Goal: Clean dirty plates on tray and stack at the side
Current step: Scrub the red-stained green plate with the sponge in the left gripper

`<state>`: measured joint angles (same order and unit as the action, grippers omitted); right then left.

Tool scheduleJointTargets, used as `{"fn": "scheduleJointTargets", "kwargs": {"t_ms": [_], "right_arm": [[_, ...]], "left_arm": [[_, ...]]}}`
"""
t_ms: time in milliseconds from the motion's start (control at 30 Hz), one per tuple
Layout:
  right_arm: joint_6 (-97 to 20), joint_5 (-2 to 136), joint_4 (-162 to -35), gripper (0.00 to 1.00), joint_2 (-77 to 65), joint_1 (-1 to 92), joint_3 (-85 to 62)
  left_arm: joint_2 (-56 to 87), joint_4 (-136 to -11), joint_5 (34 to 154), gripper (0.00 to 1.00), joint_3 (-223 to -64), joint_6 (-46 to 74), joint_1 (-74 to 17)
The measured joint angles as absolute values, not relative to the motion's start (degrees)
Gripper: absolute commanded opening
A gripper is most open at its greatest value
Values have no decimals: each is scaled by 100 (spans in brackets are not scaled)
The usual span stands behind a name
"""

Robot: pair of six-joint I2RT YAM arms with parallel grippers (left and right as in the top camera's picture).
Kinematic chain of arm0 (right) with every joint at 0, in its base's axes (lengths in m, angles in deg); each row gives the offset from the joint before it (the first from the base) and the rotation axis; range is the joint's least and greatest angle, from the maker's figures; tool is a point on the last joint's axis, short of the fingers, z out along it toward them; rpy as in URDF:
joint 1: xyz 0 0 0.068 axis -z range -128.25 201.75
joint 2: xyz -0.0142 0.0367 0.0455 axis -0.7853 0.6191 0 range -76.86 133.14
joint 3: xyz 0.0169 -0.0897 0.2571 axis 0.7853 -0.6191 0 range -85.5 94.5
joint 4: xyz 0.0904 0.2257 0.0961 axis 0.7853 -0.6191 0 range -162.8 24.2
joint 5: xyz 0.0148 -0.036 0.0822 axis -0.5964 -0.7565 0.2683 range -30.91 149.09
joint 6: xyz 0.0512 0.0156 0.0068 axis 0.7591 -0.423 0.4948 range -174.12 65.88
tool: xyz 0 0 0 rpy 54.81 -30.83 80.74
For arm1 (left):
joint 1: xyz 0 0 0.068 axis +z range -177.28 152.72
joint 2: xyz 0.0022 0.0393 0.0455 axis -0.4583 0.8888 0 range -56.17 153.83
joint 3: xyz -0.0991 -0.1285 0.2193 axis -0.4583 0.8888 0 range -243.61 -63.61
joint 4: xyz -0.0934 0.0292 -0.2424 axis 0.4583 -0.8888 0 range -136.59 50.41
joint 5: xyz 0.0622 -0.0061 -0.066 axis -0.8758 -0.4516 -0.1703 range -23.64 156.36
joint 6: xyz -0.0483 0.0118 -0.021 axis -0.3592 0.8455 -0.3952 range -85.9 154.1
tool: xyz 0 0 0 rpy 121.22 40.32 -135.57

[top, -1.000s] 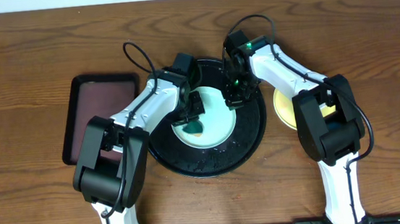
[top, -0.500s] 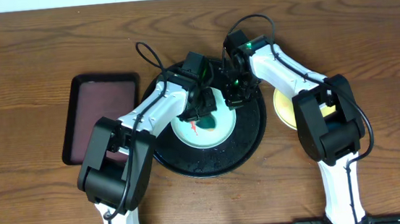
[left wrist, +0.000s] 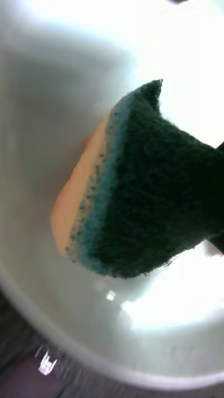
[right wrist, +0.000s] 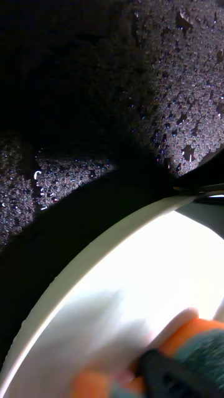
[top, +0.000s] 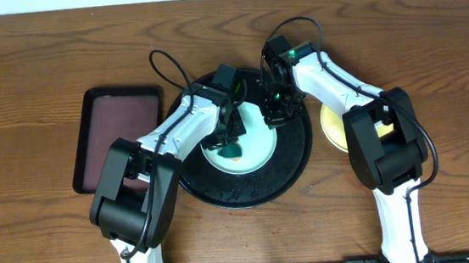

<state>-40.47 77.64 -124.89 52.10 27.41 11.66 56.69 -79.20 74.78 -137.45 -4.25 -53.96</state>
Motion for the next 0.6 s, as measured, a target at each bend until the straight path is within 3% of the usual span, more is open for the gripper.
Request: {"fn": "scheduleJointTargets", "kwargs": {"t_ms": [167,367,600], "right_arm": [[-4047,7764,-12489,1,5210,2741,1166],[-4050,7764,-12489,1,5210,2741,1166],[-4050,7764,-12489,1,5210,2741,1166]], "left_arm": [[5669,-7529,7623,8,-13745,-309,-5398],[5669,-6972,6845,8,-13745,-189,-5402],[5669,-7256,6910,8,-13745,-180,-5400]]}}
